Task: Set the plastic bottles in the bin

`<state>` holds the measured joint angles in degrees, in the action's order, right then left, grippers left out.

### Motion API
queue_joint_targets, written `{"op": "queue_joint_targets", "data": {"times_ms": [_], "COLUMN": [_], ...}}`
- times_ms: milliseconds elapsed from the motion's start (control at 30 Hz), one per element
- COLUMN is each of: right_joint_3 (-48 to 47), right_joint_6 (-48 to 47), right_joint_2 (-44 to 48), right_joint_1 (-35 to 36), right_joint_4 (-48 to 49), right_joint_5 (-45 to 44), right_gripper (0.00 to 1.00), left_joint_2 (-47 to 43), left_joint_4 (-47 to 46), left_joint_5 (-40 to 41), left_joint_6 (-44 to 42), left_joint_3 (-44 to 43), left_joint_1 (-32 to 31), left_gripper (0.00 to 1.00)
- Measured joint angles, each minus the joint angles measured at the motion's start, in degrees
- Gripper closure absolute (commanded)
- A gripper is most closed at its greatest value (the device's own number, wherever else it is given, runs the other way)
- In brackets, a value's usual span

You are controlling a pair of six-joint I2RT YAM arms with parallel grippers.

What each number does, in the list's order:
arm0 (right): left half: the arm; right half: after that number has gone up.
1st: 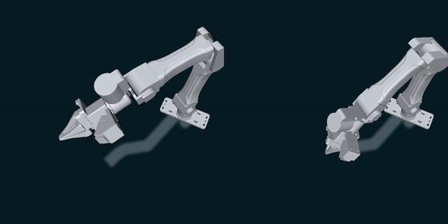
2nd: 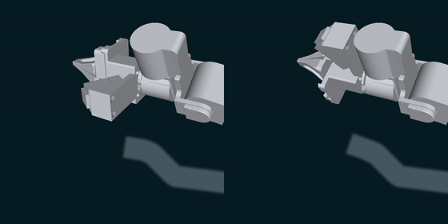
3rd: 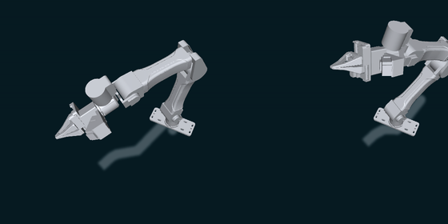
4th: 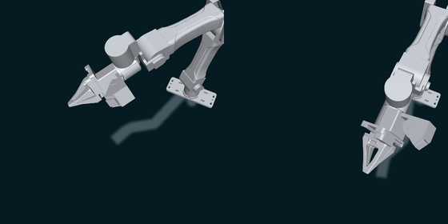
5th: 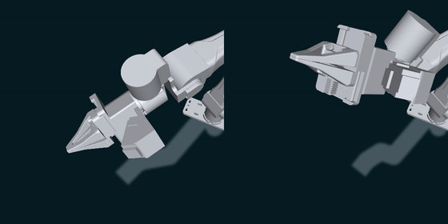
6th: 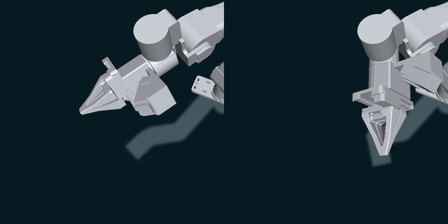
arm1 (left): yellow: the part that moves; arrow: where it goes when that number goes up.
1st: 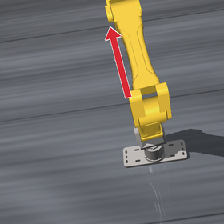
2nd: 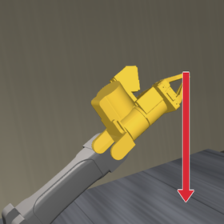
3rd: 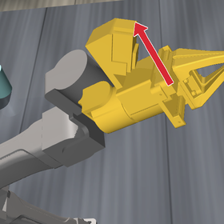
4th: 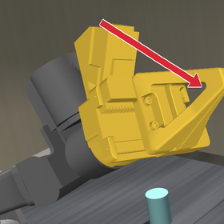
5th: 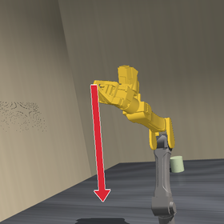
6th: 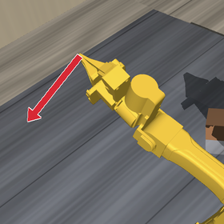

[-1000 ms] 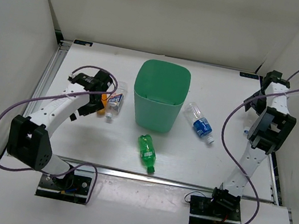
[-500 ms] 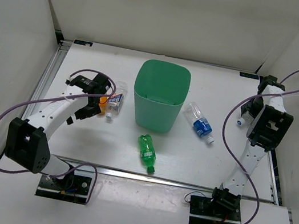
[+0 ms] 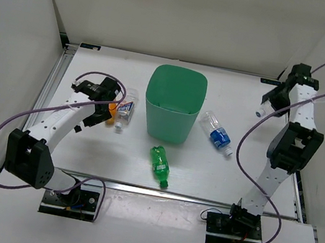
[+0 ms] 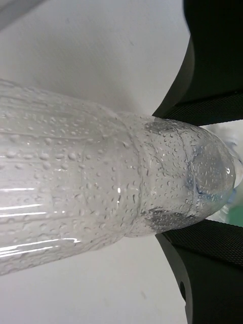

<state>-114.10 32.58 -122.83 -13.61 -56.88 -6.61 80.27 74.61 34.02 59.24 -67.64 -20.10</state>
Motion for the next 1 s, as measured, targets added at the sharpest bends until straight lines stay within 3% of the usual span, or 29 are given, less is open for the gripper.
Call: {"op": "queue_joint_targets", "data": {"times_ms": [133,400,533,633,700,767,833,867,900,1000], "right_joint_3": [-3.72,-5.44,-5.4,-4.39,-2.67,-0.04,2.62,3.61,4.09,3.96], "right_joint_6": [2.19,2.34,-0.96,-3.15,-3.98,-4.59,-4.85,-4.98,-4.7,-5.16], "right_joint_2": [7.85,24.68,25.94,24.04,22.56,21.29,20.68,20.33,20.17,20.24], "right_joint_1": [6.23,28.52,37.62,42.95,45.79,48.09,49.86,50.62,51.1,51.84], "right_joint_4": [0.09,5.29,7.04,7.58,7.72,7.52,7.26,6.8,6.54,5.97], "right_joint_5": [3.61,10.78,10.21,8.24,6.69,4.44,2.34,1.36,0.46,-2.54], "right_gripper": [1.0,1.0,0.94,0.83,0.83,0.62,0.32,0.08,0.0,0.0], "left_joint_2": [0.09,0.09,0.09,0.0,-0.28,-1.03,-2.47,-3.26,-3.98,-5.2], "left_joint_4": [-1.38,-7.52,-8.98,-10.25,-10.71,-10.93,-11.28,-11.41,-11.47,-12.02], "left_joint_5": [0.04,1.01,1.16,1.14,1.07,1.14,1.36,1.51,1.66,1.95], "left_joint_6": [-1.44,-7.02,-8.66,-9.57,-10.14,-10.54,-10.99,-11.1,-11.3,-11.89], "left_joint_3": [-3.91,-7.54,-7.54,-7.3,-6.95,-6.47,-5.62,-5.29,-5.07,-5.03], "left_joint_1": [-0.02,-0.02,-0.02,-0.02,-0.02,-0.02,-0.02,-0.02,-0.02,-0.02], "left_gripper": [0.0,0.0,0.0,0.0,0.0,0.0,0.0,0.0,0.0,0.0]}}
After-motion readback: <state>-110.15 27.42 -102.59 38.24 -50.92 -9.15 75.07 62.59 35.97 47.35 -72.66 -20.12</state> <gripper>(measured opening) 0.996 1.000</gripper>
